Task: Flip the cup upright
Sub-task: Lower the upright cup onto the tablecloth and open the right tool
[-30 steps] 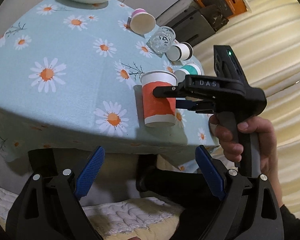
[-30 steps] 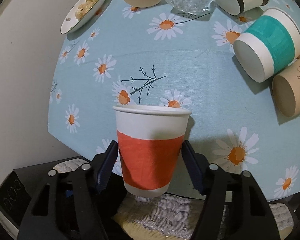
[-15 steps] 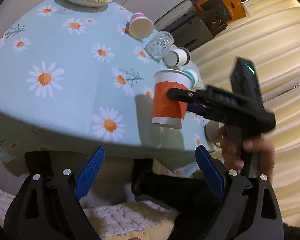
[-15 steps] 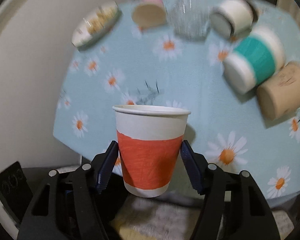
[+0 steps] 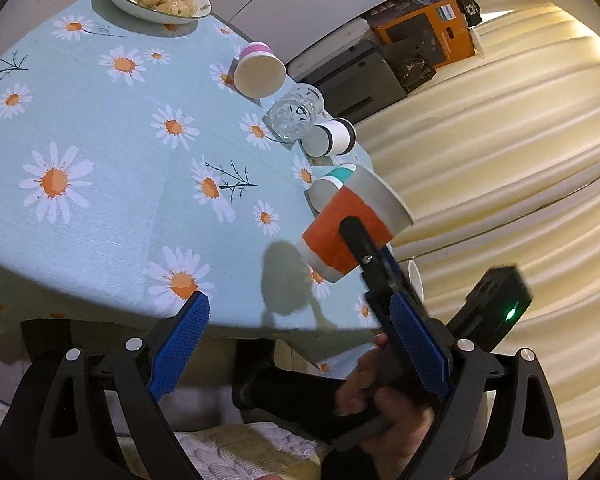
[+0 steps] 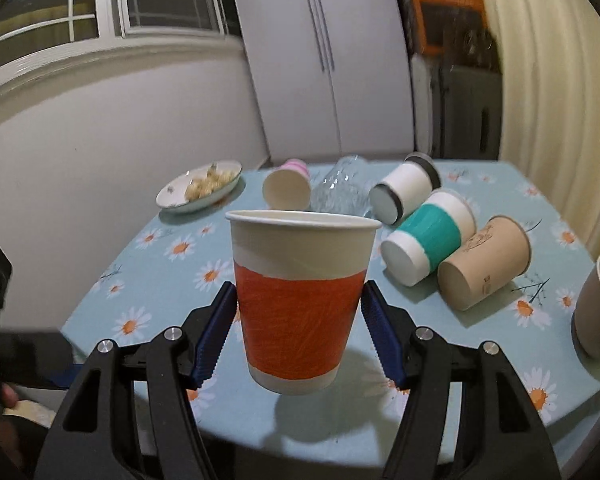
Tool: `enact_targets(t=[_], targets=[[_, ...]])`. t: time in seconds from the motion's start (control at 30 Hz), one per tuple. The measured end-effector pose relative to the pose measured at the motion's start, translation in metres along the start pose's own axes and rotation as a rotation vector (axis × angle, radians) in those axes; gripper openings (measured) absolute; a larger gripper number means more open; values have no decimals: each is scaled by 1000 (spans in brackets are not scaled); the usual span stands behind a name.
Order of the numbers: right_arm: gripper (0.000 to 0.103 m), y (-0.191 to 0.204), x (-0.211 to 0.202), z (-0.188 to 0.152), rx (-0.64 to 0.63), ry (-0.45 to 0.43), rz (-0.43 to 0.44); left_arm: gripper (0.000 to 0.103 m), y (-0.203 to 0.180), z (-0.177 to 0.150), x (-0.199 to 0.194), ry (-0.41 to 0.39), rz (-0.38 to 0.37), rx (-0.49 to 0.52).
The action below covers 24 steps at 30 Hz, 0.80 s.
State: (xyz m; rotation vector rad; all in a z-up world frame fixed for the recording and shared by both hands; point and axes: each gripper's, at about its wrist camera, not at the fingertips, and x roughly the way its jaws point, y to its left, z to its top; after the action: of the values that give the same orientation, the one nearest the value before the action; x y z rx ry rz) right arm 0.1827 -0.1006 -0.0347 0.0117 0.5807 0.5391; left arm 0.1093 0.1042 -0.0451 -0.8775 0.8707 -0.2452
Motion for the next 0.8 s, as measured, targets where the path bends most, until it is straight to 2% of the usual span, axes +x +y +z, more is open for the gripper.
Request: enact_targets(t=[0.3, 0.47, 0.8], targets=[[64, 10, 12, -32, -69, -198, -159, 89, 19, 3, -8, -27, -18, -55], [64, 13, 23, -45, -100, -215, -216, 89, 19, 1, -10, -28, -11, -47], [64, 23, 32, -63, -142, -216, -234, 89, 25, 1, -11, -32, -13, -58]])
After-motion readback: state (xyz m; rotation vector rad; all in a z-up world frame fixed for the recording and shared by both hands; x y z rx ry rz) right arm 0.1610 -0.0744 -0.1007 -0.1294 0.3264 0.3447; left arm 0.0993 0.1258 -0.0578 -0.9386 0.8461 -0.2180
